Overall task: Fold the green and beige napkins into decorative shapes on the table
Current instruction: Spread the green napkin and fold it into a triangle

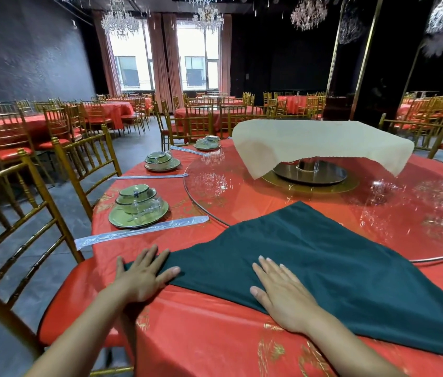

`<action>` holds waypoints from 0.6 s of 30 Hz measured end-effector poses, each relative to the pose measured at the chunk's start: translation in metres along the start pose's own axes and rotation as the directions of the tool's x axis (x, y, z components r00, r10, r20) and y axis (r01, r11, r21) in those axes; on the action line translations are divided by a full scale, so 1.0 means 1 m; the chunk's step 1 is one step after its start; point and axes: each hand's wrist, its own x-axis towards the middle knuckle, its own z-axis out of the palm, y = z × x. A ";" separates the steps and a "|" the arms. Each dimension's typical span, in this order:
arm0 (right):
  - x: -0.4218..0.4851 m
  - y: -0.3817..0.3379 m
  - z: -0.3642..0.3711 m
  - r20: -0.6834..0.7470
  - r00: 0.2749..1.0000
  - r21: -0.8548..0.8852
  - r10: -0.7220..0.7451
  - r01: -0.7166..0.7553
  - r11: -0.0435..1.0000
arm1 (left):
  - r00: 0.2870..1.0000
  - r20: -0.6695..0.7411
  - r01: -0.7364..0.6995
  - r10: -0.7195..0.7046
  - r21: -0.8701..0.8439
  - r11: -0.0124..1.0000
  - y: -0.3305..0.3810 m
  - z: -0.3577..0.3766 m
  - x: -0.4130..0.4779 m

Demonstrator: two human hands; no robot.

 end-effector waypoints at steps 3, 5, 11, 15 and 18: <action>-0.003 -0.004 -0.005 0.010 1.000 0.022 0.010 -0.010 1.000 | 0.996 -0.065 0.064 -0.061 0.049 0.997 -0.001 -0.009 0.002; -0.004 -0.006 -0.005 0.014 1.000 0.026 0.013 -0.013 1.000 | 0.963 -0.264 -0.050 0.053 0.019 0.999 0.030 -0.012 -0.003; -0.001 0.004 -0.015 -0.056 0.996 0.170 0.063 -0.052 0.984 | 0.843 -0.349 -0.474 0.410 -0.120 0.872 0.166 0.016 -0.018; -0.011 0.012 -0.008 -0.118 0.990 0.039 0.071 -0.067 0.997 | 0.904 -0.265 -0.352 0.335 -0.019 0.936 0.168 0.035 -0.011; -0.022 0.015 -0.005 -0.088 0.992 0.033 0.092 -0.089 0.995 | 0.910 -0.235 -0.347 0.342 0.022 0.938 0.170 0.036 -0.014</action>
